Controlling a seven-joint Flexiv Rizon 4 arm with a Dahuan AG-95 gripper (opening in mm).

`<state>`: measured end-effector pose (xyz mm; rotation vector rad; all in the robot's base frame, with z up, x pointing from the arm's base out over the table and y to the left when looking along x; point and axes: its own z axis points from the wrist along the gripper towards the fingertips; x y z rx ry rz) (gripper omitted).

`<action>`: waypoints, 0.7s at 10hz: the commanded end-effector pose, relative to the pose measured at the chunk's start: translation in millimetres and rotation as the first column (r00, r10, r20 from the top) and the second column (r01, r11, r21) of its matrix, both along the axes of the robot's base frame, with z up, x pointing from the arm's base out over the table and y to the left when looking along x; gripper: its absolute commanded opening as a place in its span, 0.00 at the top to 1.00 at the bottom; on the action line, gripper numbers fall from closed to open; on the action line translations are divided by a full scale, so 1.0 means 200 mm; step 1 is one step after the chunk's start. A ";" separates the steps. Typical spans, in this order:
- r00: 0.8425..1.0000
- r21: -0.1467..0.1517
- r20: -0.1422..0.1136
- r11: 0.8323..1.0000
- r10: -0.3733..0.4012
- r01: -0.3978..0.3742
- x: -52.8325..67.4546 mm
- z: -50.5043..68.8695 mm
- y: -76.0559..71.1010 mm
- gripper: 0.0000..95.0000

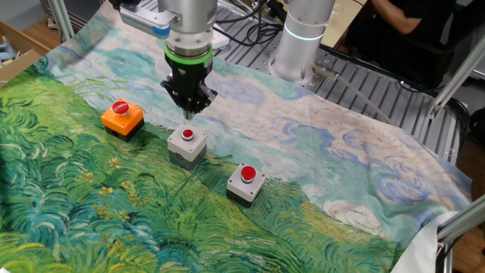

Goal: Press three buttons from left to right in sequence

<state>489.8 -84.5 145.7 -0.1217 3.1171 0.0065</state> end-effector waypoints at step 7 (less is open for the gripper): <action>1.000 0.009 0.021 1.000 -0.015 0.015 -0.01 -0.14 0.00 1.00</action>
